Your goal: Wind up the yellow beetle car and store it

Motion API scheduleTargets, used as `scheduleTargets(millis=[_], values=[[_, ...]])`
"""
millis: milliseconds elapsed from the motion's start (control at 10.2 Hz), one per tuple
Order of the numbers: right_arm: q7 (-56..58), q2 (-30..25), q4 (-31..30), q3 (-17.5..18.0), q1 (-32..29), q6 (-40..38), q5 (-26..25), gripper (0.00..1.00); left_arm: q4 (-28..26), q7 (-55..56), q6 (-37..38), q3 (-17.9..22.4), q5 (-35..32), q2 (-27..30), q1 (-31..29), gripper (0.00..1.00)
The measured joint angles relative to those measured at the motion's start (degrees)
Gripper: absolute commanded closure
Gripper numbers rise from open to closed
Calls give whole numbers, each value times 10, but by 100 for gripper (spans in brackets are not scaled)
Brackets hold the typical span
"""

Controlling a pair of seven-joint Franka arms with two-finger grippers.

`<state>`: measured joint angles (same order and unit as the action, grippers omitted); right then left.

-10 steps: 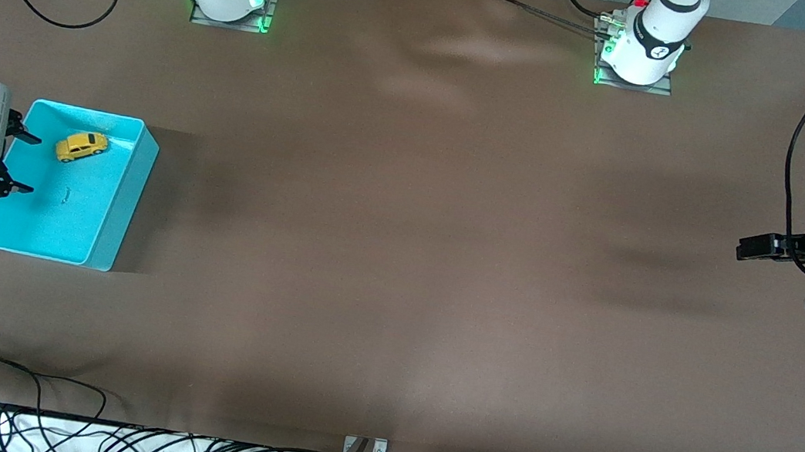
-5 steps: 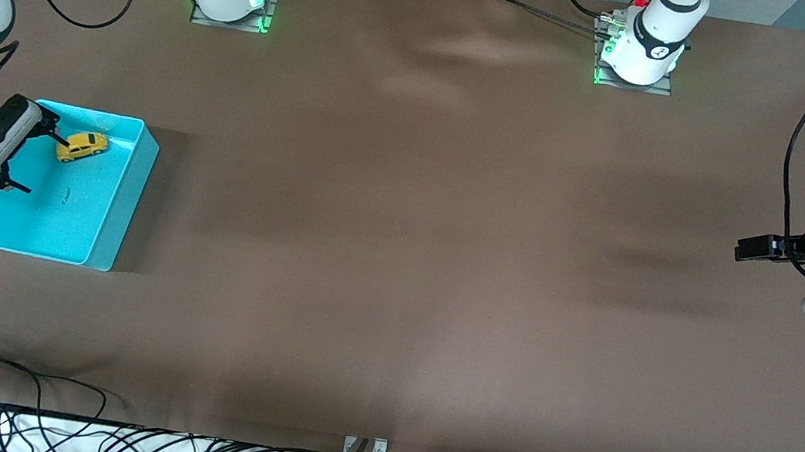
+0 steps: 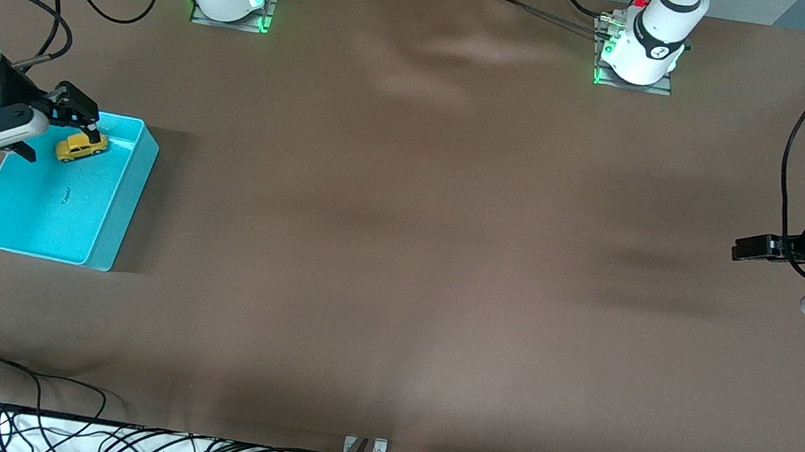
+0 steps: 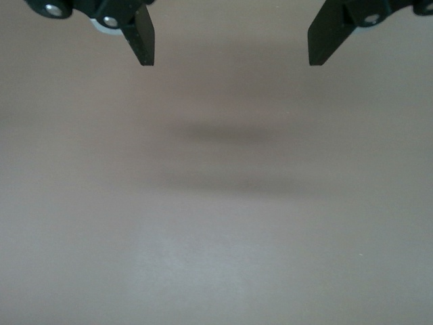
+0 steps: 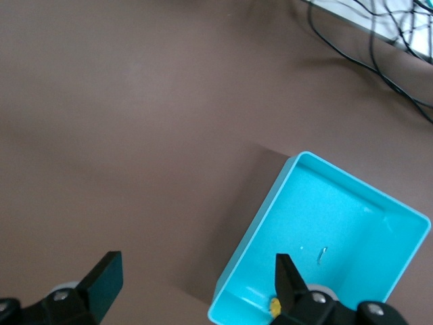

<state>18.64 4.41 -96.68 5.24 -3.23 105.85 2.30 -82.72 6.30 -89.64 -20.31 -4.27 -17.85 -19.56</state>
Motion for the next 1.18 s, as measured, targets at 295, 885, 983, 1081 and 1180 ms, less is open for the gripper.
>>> scheduleTargets(millis=[295,885,983,1081,1180], values=[[-86,6,27,-44,46,-51,0,0,3,0,0,0,12,0,-17,0],[-111,4,76,-60,50,-132,0,0,5,-27,0,-1,12,1,-23,0],[-112,5,76,-60,50,-136,0,0,5,-33,0,-1,12,1,-23,0],[-112,5,76,-60,50,-139,0,0,5,-34,0,-1,12,1,-23,0],[-112,4,76,-60,50,-141,0,0,5,-34,0,-1,12,1,-23,0]])
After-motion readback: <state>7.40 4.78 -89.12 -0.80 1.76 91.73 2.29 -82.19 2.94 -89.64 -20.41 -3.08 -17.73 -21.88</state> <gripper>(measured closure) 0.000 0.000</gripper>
